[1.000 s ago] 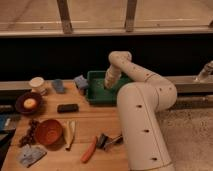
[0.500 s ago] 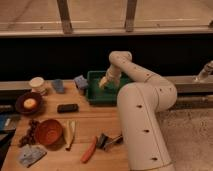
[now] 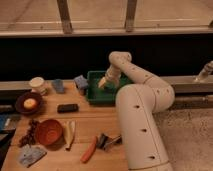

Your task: Place fork in plastic cup

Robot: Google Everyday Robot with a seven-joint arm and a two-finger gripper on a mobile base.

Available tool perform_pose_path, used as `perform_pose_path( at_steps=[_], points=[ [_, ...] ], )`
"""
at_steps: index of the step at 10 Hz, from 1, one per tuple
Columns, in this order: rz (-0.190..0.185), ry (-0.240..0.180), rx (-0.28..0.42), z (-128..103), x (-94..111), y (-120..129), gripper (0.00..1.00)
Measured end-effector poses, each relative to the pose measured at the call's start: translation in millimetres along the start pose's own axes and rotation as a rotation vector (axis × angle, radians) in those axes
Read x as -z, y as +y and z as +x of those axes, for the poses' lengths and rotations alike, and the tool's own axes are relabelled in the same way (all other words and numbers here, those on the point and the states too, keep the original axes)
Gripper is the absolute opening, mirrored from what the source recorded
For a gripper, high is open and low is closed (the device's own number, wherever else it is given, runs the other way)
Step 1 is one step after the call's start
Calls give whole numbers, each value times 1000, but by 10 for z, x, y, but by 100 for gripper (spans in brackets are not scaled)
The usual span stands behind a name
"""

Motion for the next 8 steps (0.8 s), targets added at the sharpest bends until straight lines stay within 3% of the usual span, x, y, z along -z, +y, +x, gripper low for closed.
perform_pose_path(
  at_steps=[6, 8],
  points=[
    [-32, 33, 55, -52, -152, 233, 70],
    [-38, 47, 71, -43, -201, 286, 58]
  ],
)
